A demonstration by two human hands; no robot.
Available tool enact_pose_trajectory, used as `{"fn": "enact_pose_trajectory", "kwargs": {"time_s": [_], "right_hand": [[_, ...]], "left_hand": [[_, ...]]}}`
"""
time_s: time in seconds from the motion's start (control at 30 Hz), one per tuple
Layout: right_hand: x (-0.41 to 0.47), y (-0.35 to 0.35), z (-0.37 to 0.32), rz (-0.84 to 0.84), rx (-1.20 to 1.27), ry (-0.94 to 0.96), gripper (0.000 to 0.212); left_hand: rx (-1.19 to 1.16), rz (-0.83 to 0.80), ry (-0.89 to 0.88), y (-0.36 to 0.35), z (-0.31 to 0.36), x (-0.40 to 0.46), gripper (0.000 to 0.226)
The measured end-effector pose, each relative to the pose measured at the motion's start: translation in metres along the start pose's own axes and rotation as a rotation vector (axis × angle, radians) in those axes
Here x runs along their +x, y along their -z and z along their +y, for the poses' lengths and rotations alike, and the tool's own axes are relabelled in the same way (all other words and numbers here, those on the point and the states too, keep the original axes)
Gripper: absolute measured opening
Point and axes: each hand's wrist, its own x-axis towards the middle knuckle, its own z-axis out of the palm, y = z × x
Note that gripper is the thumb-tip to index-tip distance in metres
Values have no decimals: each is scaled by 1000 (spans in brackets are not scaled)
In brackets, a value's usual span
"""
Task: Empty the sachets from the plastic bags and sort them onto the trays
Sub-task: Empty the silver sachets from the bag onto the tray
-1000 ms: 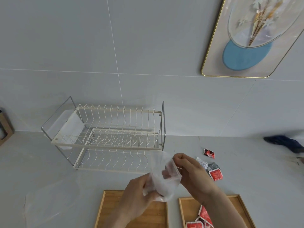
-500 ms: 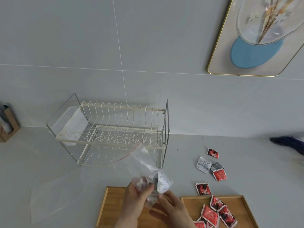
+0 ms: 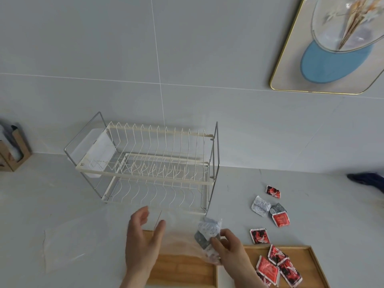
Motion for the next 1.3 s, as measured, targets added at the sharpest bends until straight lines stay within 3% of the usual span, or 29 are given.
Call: {"fn": "enact_pose_trajectory", "kwargs": {"time_s": [0.13,0.3,0.7,0.9,0.97,1.07,1.1,1.2,1.3], "right_hand": [[5,-5,-4,21,-251,111,9],[3,-8,-10,27,-459,273,6],[1,-3,-13,169,-632,467,10],[1,-4,-17,185,-578,536,7],[0,-2,-19,186,-405,475,21],[0,0,-16,54,-202,212,48],[1,-1,-12,2,-184,140,47],[3,-7,2,-7,-191,73,14],[6,-10,11,41,-230,80,7]], "left_hand": [[316,-356,-269,-16,6,2,51],[358,-578,-250,-40,9,-8,58],[369,-545,-233,-45,2,-7,29],[315,-491,-188,-43,-2,-5,21],[232,-468,-154,-41,-4,-4,21],[103,-456,-88,-36,-4,0,26],[73,-454,-82,-35,-4,1,26],[27,-468,-66,-32,-5,2,20],[60,-481,-28,-29,-8,2,42]]}}
